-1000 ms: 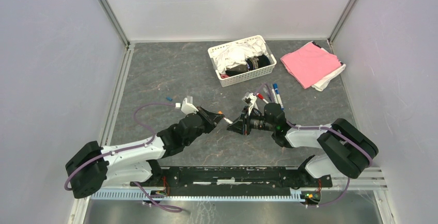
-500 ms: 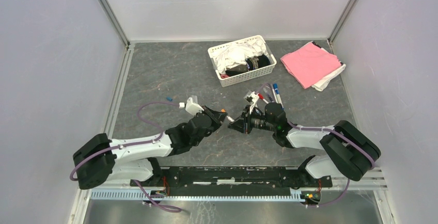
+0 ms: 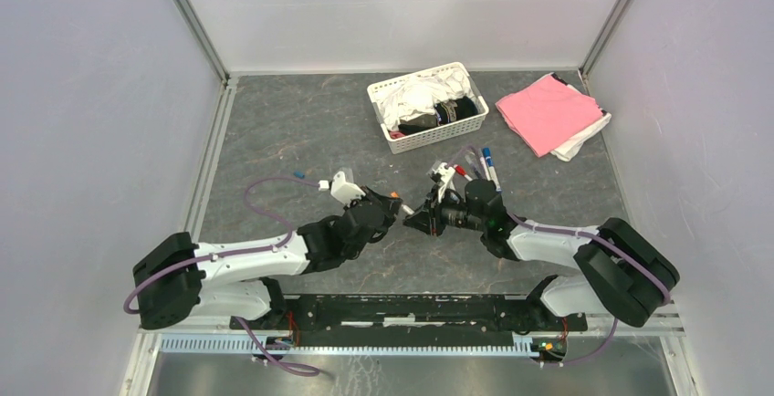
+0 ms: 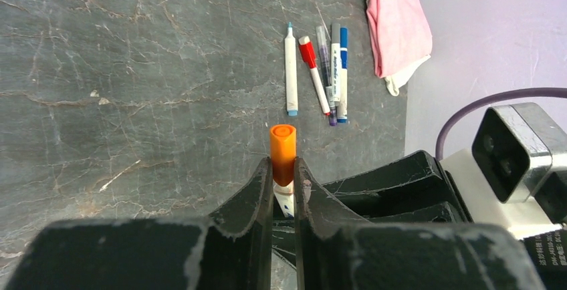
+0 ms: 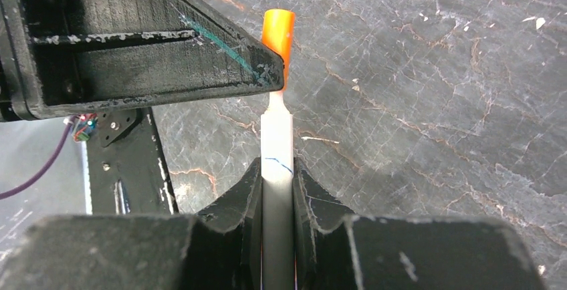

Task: Insert the pens into the pen caps
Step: Insert the pen cap onto the pen.

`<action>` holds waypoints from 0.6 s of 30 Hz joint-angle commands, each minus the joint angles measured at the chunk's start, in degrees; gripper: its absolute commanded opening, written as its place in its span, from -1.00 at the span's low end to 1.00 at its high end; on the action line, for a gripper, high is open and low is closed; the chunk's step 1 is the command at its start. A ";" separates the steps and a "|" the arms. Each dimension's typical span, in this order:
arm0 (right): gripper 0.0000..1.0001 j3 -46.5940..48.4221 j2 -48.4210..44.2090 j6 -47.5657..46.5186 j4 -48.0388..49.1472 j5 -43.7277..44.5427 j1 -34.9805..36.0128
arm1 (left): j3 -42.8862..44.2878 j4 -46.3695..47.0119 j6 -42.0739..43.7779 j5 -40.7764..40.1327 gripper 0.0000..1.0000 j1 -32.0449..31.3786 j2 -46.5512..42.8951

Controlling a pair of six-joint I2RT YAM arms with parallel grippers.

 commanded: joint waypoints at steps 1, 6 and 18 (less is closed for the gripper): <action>-1.00 4.69 -1.62 -6.33 -0.78 6.29 0.94 | 5.46 -2.44 -2.16 4.69 -0.96 -3.62 -1.15; -1.00 5.84 -2.61 -10.99 -2.09 10.48 2.85 | 8.62 -8.36 -5.48 3.15 -0.96 -4.09 0.18; -1.00 2.75 -3.79 -8.82 4.19 8.59 3.36 | 11.79 -8.58 -4.53 -0.53 -0.96 -7.39 2.71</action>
